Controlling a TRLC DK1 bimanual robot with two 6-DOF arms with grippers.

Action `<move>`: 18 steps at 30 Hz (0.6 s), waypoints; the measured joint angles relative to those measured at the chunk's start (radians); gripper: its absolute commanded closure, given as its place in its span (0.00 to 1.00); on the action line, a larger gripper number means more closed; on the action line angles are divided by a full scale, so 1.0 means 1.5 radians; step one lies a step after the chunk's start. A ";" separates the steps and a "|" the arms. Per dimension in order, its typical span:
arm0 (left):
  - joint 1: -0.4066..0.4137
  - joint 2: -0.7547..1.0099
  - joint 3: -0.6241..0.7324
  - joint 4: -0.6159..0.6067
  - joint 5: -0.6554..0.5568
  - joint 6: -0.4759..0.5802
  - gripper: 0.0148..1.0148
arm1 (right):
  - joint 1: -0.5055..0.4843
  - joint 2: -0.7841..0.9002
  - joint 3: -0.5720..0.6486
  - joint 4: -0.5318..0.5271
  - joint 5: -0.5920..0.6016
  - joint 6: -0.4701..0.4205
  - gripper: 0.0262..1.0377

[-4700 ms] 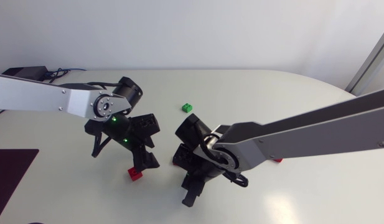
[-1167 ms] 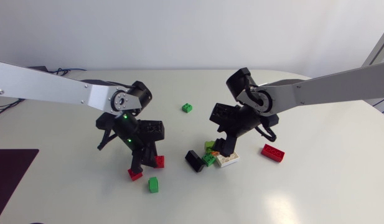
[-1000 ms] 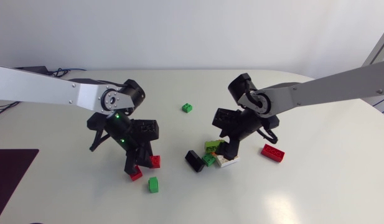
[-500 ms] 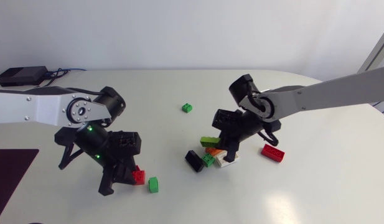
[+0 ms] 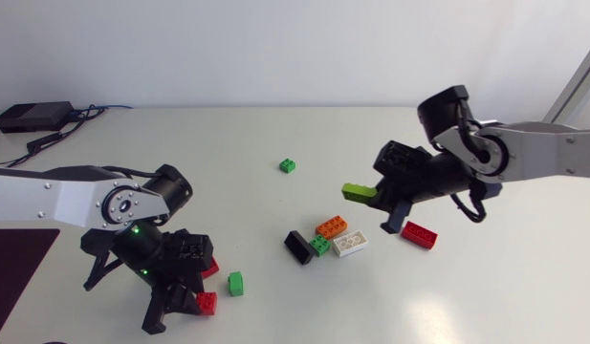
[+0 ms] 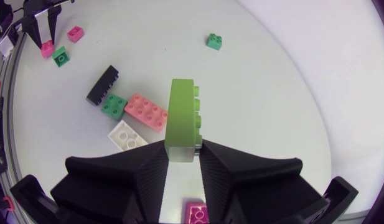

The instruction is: Sort duplo bricks by size, large to the right and small to the left

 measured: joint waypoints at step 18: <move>0.039 0.061 0.184 0.010 0.015 -0.030 0.06 | -0.126 -0.077 -0.202 -0.002 0.023 -0.040 0.71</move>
